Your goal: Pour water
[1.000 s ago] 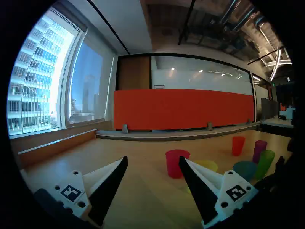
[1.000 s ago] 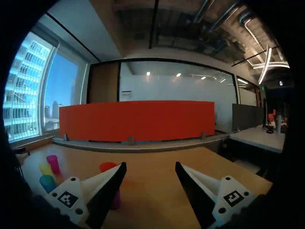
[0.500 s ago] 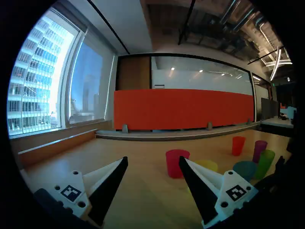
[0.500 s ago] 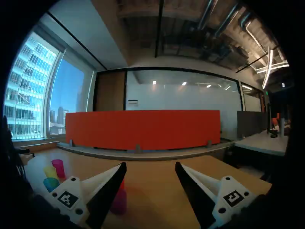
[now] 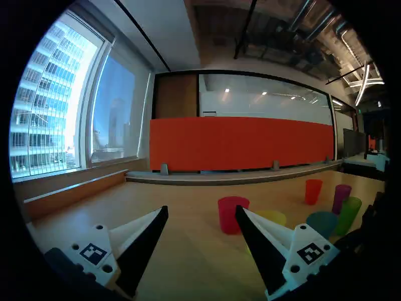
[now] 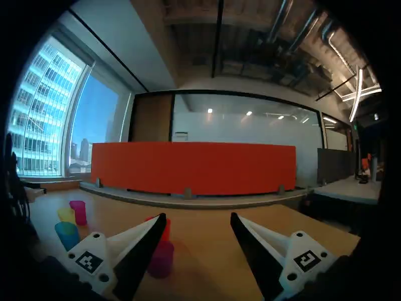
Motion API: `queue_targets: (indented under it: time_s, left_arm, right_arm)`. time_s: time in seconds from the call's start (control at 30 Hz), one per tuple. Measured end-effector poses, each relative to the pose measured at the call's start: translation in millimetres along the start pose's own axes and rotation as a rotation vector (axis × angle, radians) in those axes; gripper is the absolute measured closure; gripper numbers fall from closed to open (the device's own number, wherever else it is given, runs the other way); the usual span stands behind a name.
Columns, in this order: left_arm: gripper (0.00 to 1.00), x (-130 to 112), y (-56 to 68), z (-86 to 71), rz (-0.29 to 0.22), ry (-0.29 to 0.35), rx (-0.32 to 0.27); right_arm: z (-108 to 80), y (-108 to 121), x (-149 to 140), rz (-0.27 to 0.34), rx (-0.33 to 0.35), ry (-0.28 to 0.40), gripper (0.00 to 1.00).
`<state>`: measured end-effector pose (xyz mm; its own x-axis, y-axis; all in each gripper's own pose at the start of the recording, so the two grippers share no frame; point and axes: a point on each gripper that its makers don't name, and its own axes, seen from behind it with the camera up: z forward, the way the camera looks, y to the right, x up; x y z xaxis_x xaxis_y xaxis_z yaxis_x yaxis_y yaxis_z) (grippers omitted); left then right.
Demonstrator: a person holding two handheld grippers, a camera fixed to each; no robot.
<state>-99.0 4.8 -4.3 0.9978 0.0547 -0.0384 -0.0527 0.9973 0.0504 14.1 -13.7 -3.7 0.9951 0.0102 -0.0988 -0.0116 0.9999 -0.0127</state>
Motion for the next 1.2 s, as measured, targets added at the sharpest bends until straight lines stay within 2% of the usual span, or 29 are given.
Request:
queue_targets:
  time_s: [0.47, 0.87, 1.2]
  left_arm:
    - [0.00, 0, 0.3, -0.4, 0.000, 0.000, 0.000]
    - [0.00, 0, 0.0, -0.1, 0.000, 0.000, 0.000]
    - [0.00, 0, -0.1, 0.0, 0.000, 0.000, 0.000]
  right_arm:
    - [0.9, 16, -20, 0.056, -0.027, -0.017, 0.01]
    - [3.2, 18, -33, 0.055, -0.029, -0.048, 0.01]
    - [3.3, 16, -41, 0.026, -0.036, -0.086, 0.01]
